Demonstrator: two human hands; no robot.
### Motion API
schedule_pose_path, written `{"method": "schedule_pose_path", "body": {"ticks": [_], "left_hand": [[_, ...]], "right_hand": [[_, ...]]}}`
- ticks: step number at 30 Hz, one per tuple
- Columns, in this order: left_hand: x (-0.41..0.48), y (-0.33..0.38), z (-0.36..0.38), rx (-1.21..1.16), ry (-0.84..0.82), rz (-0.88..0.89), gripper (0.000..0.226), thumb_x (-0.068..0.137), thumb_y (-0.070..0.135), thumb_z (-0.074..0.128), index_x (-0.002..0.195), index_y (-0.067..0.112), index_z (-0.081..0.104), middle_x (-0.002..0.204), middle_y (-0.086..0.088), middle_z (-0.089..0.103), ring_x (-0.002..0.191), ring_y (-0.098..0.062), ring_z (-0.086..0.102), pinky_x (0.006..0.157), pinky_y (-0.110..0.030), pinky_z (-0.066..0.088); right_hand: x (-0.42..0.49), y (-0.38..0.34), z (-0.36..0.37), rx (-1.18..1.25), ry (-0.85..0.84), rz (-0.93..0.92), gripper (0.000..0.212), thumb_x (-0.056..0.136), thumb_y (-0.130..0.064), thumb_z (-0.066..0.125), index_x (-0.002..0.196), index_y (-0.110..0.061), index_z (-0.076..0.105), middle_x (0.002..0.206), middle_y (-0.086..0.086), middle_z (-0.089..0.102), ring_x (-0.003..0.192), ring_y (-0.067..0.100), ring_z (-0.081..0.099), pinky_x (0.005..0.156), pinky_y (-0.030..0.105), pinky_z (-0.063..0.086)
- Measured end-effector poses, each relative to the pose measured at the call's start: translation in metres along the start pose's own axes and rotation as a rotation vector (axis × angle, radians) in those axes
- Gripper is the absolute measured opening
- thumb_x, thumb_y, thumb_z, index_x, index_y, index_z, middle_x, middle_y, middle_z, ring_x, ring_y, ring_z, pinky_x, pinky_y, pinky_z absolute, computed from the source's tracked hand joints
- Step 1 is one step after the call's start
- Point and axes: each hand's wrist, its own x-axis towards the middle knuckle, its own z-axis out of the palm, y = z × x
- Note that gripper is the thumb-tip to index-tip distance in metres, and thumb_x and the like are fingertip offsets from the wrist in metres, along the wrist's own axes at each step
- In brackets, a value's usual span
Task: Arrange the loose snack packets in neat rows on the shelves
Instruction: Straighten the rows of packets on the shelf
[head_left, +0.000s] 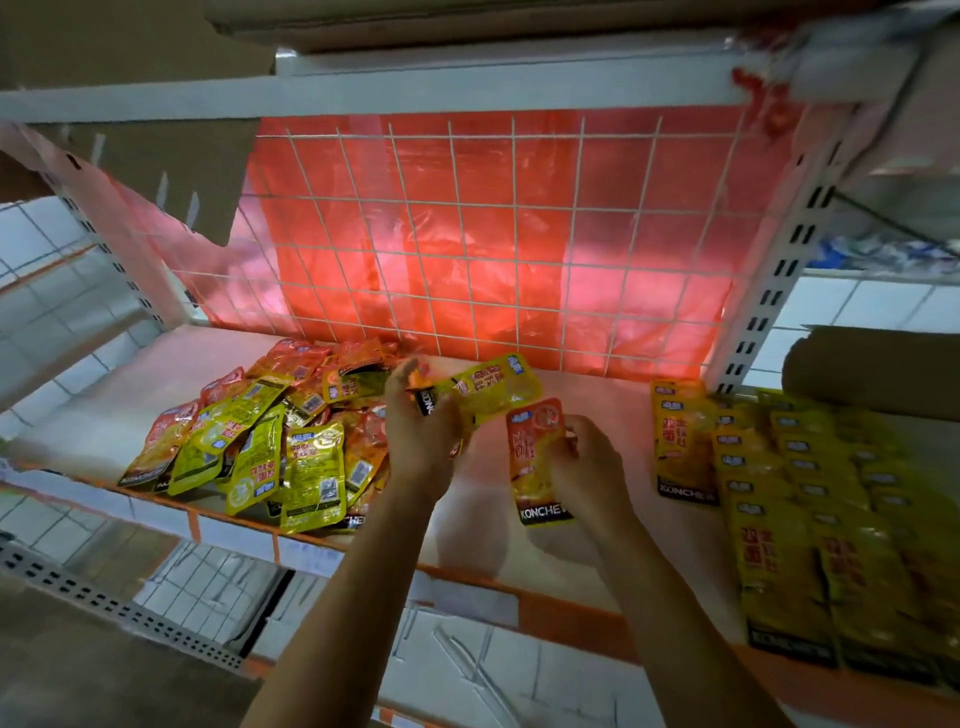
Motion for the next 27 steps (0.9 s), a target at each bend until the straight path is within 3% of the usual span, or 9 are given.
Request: {"method": "schedule_pose_path", "body": {"ticks": [2,4,7,11,15,17,20,24,27], "left_hand": [[-0.003,-0.003,0.010,-0.101,-0.081,-0.171,0.043,0.087,-0.012,0.055,0.114,0.021,0.055,0.060,0.003,0.062,0.046,-0.010,0.053,0.044,-0.021,0.045],[-0.007,-0.006,0.021,-0.131,-0.175,-0.258,0.031,0.083,-0.015,0.056,0.096,0.012,0.061,0.062,-0.002,0.065,0.049,-0.014,0.059,0.046,-0.023,0.048],[-0.015,-0.015,0.038,-0.094,-0.281,-0.343,0.026,0.080,-0.014,0.061,0.074,0.010,0.056,0.065,-0.007,0.063,0.050,-0.017,0.062,0.046,-0.023,0.049],[-0.028,-0.027,0.066,0.001,-0.356,-0.410,0.020,0.082,-0.003,0.068,0.082,0.014,0.057,0.069,-0.004,0.066,0.055,-0.013,0.063,0.046,-0.020,0.046],[-0.039,-0.034,0.089,0.080,-0.523,-0.424,0.028,0.085,-0.007,0.061,0.109,0.008,0.064,0.099,-0.016,0.072,0.082,-0.027,0.069,0.070,-0.035,0.057],[-0.044,-0.039,0.099,0.152,-0.557,-0.393,0.022,0.086,-0.006,0.060,0.103,0.005,0.068,0.097,-0.015,0.073,0.081,-0.026,0.071,0.067,-0.034,0.058],[-0.050,-0.049,0.109,0.273,-0.558,-0.363,0.012,0.084,-0.002,0.065,0.091,0.006,0.070,0.091,-0.017,0.073,0.081,-0.029,0.070,0.074,-0.043,0.058],[-0.060,-0.061,0.120,0.439,-0.561,-0.310,0.007,0.081,0.009,0.071,0.085,0.015,0.072,0.087,-0.010,0.075,0.085,-0.030,0.071,0.082,-0.046,0.058],[-0.066,-0.067,0.127,0.555,-0.557,-0.265,0.006,0.082,0.016,0.071,0.080,0.022,0.071,0.086,-0.004,0.075,0.085,-0.025,0.071,0.083,-0.049,0.057]], "right_hand": [[0.004,0.007,-0.009,0.041,0.068,0.007,0.026,0.095,-0.023,0.047,0.118,-0.019,0.057,0.114,0.008,0.067,0.097,0.025,0.062,0.073,0.027,0.042],[0.007,0.013,-0.019,0.061,0.120,-0.005,0.028,0.095,-0.025,0.050,0.120,-0.017,0.057,0.108,0.006,0.068,0.096,0.026,0.063,0.074,0.029,0.045],[0.010,0.017,-0.033,0.153,0.147,-0.029,0.029,0.095,-0.029,0.054,0.121,-0.015,0.056,0.096,-0.002,0.066,0.078,0.014,0.063,0.068,0.029,0.051],[0.015,0.029,-0.055,0.112,0.227,-0.029,0.023,0.094,-0.025,0.054,0.116,-0.019,0.058,0.080,-0.019,0.054,0.069,-0.004,0.053,0.057,0.016,0.039],[0.018,0.042,-0.083,0.082,0.311,0.021,0.020,0.094,-0.024,0.052,0.109,-0.013,0.058,0.082,-0.001,0.059,0.080,0.022,0.060,0.064,0.030,0.041],[0.019,0.048,-0.099,0.062,0.387,0.059,0.027,0.094,-0.022,0.051,0.117,-0.011,0.059,0.093,0.004,0.063,0.090,0.025,0.060,0.073,0.031,0.042],[0.022,0.058,-0.125,0.056,0.452,0.097,0.034,0.093,-0.018,0.050,0.124,-0.008,0.057,0.111,0.013,0.064,0.104,0.031,0.059,0.084,0.035,0.044],[0.028,0.070,-0.151,0.082,0.516,0.156,0.031,0.093,-0.018,0.050,0.120,-0.006,0.058,0.109,0.015,0.064,0.102,0.032,0.058,0.077,0.031,0.038],[0.030,0.072,-0.160,0.110,0.507,0.178,0.035,0.093,-0.019,0.049,0.126,-0.011,0.056,0.111,0.010,0.064,0.102,0.029,0.058,0.085,0.036,0.045]]}}
